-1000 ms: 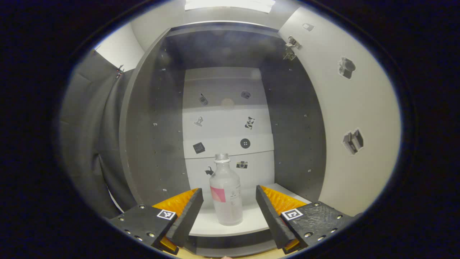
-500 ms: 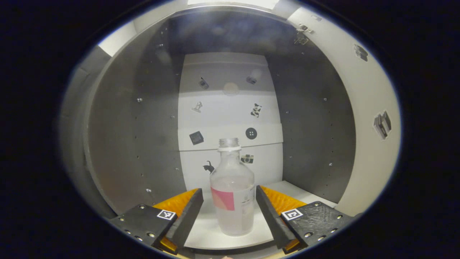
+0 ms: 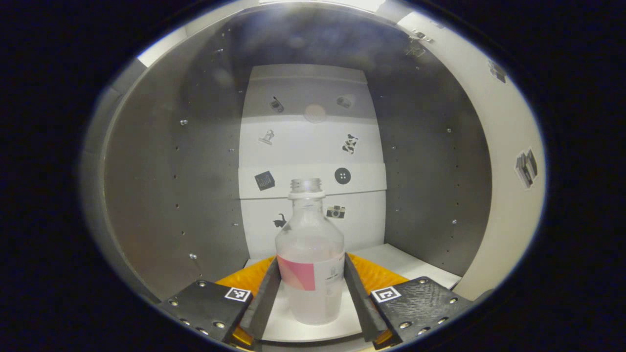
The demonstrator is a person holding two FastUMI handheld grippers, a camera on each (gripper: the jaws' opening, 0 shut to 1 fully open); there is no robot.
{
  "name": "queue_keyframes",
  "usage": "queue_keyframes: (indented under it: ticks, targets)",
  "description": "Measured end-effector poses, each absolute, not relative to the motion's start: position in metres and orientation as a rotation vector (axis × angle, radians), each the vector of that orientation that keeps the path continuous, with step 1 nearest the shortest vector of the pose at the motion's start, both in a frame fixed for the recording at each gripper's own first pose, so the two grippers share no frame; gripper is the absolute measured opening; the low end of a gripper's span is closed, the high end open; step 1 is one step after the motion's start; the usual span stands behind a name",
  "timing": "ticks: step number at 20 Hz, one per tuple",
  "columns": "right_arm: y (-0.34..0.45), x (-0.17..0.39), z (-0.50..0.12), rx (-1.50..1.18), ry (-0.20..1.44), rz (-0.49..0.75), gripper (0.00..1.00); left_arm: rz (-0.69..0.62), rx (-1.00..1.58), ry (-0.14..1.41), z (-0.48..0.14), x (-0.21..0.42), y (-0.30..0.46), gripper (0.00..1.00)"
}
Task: Open the cabinet door with the right hand, grasp the bottle in the cabinet with the left hand and place it on the coaster, then close the cabinet door with the right hand.
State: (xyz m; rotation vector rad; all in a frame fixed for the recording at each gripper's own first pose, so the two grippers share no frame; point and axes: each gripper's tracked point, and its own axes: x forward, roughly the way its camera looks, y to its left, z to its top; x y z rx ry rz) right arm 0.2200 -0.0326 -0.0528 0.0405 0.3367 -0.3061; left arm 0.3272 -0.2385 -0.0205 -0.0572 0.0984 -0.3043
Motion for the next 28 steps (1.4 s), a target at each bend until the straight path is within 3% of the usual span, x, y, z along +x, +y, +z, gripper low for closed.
queue_keyframes:
  ticks: [2,3,11,28]
  targets:
    - [-0.032,0.220,-0.053,0.047,0.336,-0.294,0.99,-0.300,-0.077,0.079,-0.013,0.317,-0.231,0.74]
    - [-0.031,0.221,-0.053,0.051,0.336,-0.286,0.94,-0.296,-0.082,0.066,-0.007,0.312,-0.227,0.70]
    - [-0.025,0.223,-0.052,0.075,0.325,-0.206,0.93,-0.252,-0.086,0.004,0.014,0.256,-0.197,0.70]
    - [-0.005,0.218,-0.047,0.109,0.304,-0.025,0.93,-0.038,-0.162,0.025,-0.023,0.114,-0.089,0.73]
